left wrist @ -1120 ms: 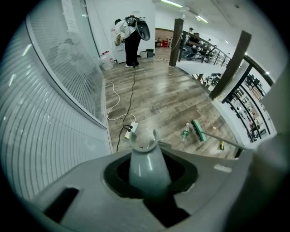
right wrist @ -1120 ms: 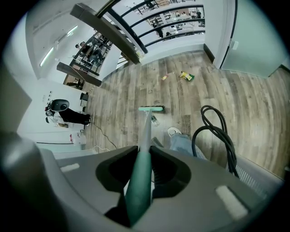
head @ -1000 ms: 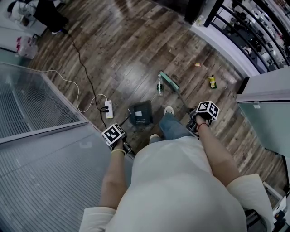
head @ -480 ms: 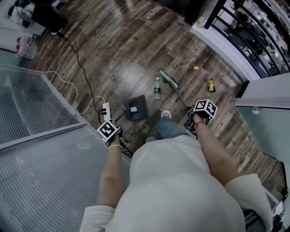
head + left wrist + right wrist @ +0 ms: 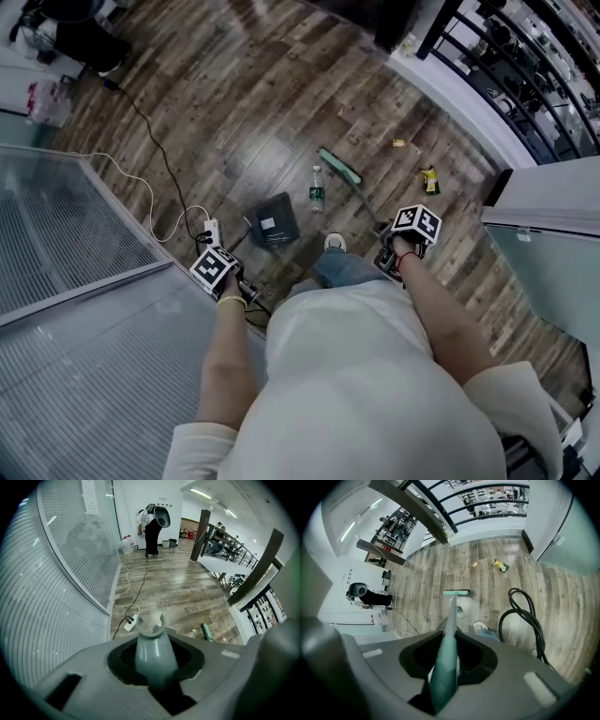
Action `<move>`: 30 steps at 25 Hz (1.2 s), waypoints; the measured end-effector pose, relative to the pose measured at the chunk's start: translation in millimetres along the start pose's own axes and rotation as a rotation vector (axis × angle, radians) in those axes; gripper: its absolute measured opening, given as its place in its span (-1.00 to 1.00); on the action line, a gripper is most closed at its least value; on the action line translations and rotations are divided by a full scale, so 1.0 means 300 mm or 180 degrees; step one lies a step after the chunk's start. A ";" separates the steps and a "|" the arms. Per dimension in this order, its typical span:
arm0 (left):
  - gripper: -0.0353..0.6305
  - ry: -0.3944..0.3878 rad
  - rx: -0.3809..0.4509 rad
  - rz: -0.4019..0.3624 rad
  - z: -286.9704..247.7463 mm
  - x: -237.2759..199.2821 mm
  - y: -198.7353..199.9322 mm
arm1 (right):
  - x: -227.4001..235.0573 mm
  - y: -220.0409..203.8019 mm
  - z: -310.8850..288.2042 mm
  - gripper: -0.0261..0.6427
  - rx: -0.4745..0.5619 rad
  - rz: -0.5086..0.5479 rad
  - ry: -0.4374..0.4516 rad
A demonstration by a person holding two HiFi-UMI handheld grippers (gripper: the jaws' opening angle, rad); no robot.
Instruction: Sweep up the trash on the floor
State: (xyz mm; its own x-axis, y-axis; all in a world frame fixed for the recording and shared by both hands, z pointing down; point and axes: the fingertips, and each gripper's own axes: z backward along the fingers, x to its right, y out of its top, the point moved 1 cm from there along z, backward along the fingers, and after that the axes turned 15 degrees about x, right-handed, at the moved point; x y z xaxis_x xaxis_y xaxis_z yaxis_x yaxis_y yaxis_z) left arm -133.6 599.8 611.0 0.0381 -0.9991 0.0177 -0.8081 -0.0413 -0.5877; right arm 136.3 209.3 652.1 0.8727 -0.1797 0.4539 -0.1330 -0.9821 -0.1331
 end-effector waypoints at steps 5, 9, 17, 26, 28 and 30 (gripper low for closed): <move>-0.63 0.0000 0.0019 0.0014 -0.021 0.076 0.033 | 0.008 0.057 -0.024 -0.64 0.0027 -0.0036 -0.0032; -0.63 -0.0024 0.0057 -0.0025 -0.045 0.131 0.073 | 0.002 0.074 -0.047 -0.63 0.0083 -0.0244 -0.0012; -0.63 -0.0106 0.0053 -0.0183 -0.093 0.225 0.124 | 0.002 0.058 -0.085 -0.64 0.0088 -0.0386 -0.0066; -0.63 -0.0064 -0.0025 -0.0140 -0.145 0.228 0.162 | -0.024 -0.021 -0.128 -0.63 0.0042 -0.0680 -0.0224; -0.63 -0.0079 -0.0040 -0.0157 -0.161 0.221 0.169 | -0.030 -0.050 -0.136 -0.63 0.0040 -0.0800 -0.0268; -0.63 -0.0106 -0.0054 -0.0182 -0.179 0.218 0.180 | -0.037 -0.080 -0.144 -0.63 0.0039 -0.0918 -0.0313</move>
State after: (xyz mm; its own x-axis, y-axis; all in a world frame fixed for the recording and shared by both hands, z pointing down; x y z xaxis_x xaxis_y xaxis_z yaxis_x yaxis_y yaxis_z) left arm -206.3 531.8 624.0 0.1037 -0.9943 0.0238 -0.8138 -0.0986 -0.5728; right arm 109.5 232.4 688.2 0.9150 0.1134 0.3871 0.1321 -0.9910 -0.0220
